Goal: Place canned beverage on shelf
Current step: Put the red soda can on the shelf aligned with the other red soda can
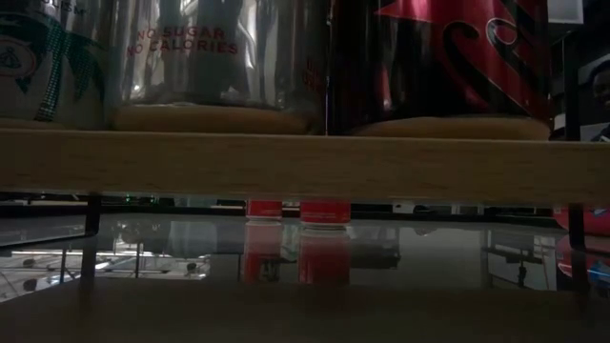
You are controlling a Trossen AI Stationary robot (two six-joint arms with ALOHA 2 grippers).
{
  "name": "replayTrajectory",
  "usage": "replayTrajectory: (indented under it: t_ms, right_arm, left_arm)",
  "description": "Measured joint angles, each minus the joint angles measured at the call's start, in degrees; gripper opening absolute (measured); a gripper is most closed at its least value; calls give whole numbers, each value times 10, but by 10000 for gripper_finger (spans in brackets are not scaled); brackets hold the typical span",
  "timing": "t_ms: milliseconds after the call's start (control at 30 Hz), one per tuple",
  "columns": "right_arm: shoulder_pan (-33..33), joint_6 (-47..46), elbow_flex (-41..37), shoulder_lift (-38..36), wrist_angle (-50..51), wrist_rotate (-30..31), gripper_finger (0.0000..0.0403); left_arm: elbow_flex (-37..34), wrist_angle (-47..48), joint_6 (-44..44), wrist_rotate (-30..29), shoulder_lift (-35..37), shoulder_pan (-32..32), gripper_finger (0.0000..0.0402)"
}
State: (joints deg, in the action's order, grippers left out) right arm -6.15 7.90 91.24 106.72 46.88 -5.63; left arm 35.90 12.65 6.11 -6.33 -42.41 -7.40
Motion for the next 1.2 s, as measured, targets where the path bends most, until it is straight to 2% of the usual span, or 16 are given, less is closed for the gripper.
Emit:
replayTrajectory:
  t_ms: [267, 367, 500, 633, 867, 1200]
  right_arm:
    - [1, -1, 0, 23, 12, 12, 372]
    - [1, -1, -1, 28, 4, 39, 372]
    - [1, -1, 0, 32, 9, 35, 370]
    - [1, -1, -1, 43, 14, 35, 349]
    - [1, -1, 0, 47, 8, 31, 279]
    - [18, -6, -2, 23, 31, 18, 283]
  left_arm:
    - [-6, 0, 13, 0, 0, 0, 389]
    - [-6, -4, 13, 0, 0, 0, 389]
    - [-6, -5, 13, 0, 0, 0, 389]
    - [-6, -6, 13, 0, 0, 0, 389]
    - [-6, -7, 13, 0, 0, 0, 389]
    - [-6, -8, 13, 0, 0, 0, 389]
